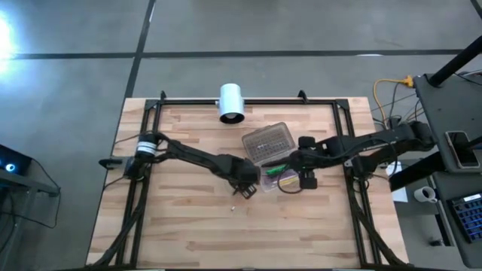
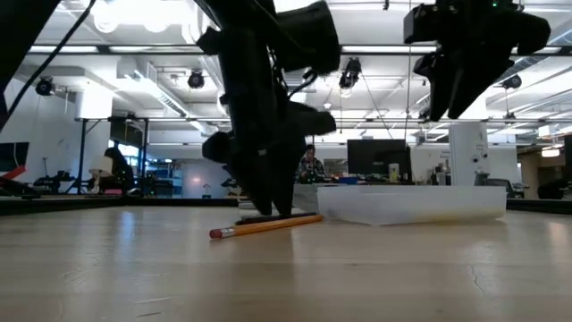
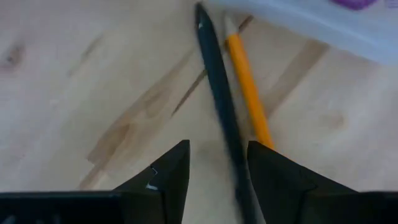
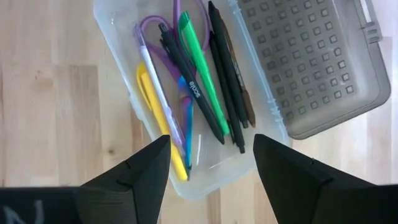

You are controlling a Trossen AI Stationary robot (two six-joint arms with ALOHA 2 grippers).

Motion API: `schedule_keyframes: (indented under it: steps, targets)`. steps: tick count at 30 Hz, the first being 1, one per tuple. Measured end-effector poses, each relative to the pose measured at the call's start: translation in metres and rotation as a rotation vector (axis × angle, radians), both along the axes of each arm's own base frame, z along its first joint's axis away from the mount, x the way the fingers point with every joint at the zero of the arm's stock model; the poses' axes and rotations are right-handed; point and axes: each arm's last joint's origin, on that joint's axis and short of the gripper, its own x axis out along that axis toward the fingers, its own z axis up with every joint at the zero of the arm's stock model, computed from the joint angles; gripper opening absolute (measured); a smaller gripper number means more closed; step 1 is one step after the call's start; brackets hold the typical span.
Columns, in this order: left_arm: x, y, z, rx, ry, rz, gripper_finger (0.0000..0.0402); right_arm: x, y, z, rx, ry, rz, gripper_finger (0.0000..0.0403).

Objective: Pick & place school supplies into a supply box
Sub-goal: Put the black pen into the supply box

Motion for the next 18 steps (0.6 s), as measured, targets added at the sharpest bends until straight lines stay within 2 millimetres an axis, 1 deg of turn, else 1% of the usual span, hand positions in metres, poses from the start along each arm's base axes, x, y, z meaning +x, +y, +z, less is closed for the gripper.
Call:
schedule_keyframes:
  steps: [2,5,12,18]
  targets:
    - [-0.001,0.003,-0.006,-0.021,0.011,0.03,0.0145,-0.002,0.002,-0.002,-0.001,0.002,0.007,0.0224]
    - [-0.003,0.007,-0.008,-0.033,0.02,0.061,0.0145,-0.002,0.004,-0.003,-0.004,0.002,0.018,0.0224]
    - [-0.001,0.007,-0.002,-0.038,-0.012,0.059,0.0145,0.002,0.005,-0.004,-0.014,-0.002,0.041,0.0224]
    - [-0.006,0.008,-0.013,-0.011,0.034,0.01,0.0139,0.013,0.007,-0.003,-0.013,-0.014,0.041,0.0224]
